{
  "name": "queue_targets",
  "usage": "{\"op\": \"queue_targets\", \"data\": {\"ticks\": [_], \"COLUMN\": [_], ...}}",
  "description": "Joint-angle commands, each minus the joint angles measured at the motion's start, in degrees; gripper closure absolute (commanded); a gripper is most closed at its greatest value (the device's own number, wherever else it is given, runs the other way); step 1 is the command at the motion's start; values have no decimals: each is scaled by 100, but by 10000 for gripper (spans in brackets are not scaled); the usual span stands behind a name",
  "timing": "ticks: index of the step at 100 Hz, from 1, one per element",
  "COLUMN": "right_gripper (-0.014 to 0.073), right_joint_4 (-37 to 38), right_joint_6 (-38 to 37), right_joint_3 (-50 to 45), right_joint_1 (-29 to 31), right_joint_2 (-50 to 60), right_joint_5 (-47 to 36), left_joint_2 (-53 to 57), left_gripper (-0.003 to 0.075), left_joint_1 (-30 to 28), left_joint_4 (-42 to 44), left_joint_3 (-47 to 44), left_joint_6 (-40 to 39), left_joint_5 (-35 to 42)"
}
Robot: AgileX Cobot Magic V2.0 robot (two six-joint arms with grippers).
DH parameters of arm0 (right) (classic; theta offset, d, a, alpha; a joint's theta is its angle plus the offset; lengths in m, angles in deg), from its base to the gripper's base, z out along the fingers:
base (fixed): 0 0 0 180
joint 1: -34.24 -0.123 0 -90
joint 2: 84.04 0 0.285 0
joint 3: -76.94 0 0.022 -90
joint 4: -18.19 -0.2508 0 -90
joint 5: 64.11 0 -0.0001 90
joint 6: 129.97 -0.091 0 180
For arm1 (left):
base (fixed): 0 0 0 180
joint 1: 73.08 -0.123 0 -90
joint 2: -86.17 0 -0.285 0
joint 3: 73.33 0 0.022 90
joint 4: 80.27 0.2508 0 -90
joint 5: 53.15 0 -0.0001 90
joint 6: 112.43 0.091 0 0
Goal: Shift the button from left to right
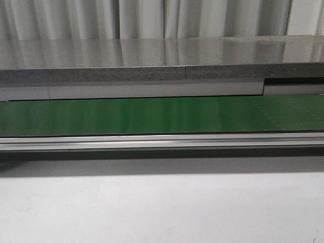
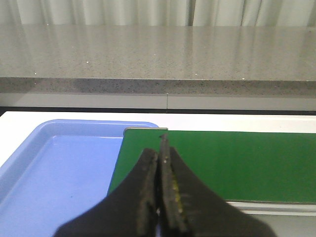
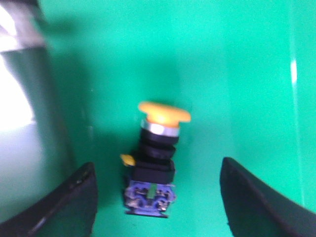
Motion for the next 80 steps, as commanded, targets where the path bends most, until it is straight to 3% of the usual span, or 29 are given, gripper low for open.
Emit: {"op": "queue_targets", "data": {"ticks": [1, 34, 57, 80], "right_gripper": [73, 73, 73, 73], "right_joint_4": [-327, -1149, -1403, -1562], "right_joint_6": [-32, -32, -32, -32], "right_joint_3": [191, -412, -1835, -3463], "right_joint_1": [-111, -954, -1579, -1824], "right_joint_2": [645, 2097, 3416, 4967], "right_joint_5": [-413, -1178, -2109, -2628], "left_joint_2": [-30, -30, -30, -30], "left_gripper": [741, 741, 741, 741], "left_joint_1": [40, 40, 40, 40], "left_joint_4": [-49, -49, -49, -49], "left_joint_3": [149, 149, 149, 149], "left_joint_6": [-6, -6, -6, -6], "left_joint_5": [428, 428, 428, 428]}}
